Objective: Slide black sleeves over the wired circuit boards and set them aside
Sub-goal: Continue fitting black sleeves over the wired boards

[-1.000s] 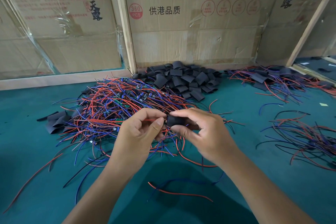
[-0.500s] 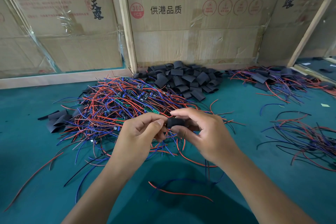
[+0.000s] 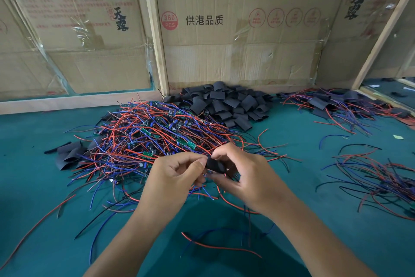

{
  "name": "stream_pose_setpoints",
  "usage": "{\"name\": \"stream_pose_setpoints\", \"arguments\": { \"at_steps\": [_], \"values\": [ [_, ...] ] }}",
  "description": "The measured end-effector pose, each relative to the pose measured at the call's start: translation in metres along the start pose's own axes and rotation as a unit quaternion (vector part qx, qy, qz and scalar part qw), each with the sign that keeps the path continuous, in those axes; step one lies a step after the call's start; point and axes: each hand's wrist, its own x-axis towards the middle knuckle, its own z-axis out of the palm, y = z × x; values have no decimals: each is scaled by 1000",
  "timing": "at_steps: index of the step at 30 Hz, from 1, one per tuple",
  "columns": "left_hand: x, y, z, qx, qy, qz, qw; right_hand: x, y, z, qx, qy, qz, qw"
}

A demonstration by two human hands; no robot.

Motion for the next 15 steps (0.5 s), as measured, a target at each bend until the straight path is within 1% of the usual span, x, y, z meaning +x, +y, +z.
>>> {"name": "stream_pose_setpoints", "arguments": {
  "at_steps": [4, 6, 8, 10, 11, 13, 15],
  "values": [
    [0, -1, 2, -33, -1, -12, 999, -1, -2, 1, -75, 27, -7, 997],
    [0, -2, 4, -61, 9, -13, 998, 0, -2, -4, -93, 41, 3, 995],
    [-2, -2, 6, -77, 9, 9, 997, 2, -1, -12, -89, 69, 10, 994],
    [-6, -4, 8, -67, 4, 50, 997, 5, 0, -23, -97, 116, 14, 988],
    [-8, -7, 9, -42, -1, 73, 996, 7, 2, -30, -104, 140, 23, 984],
    [-11, -10, 10, 44, -15, 110, 993, 11, 6, -47, -127, 172, 51, 976],
    [-12, -13, 11, 146, -29, 122, 981, 17, 13, -68, -166, 176, 79, 967]
  ]
}}
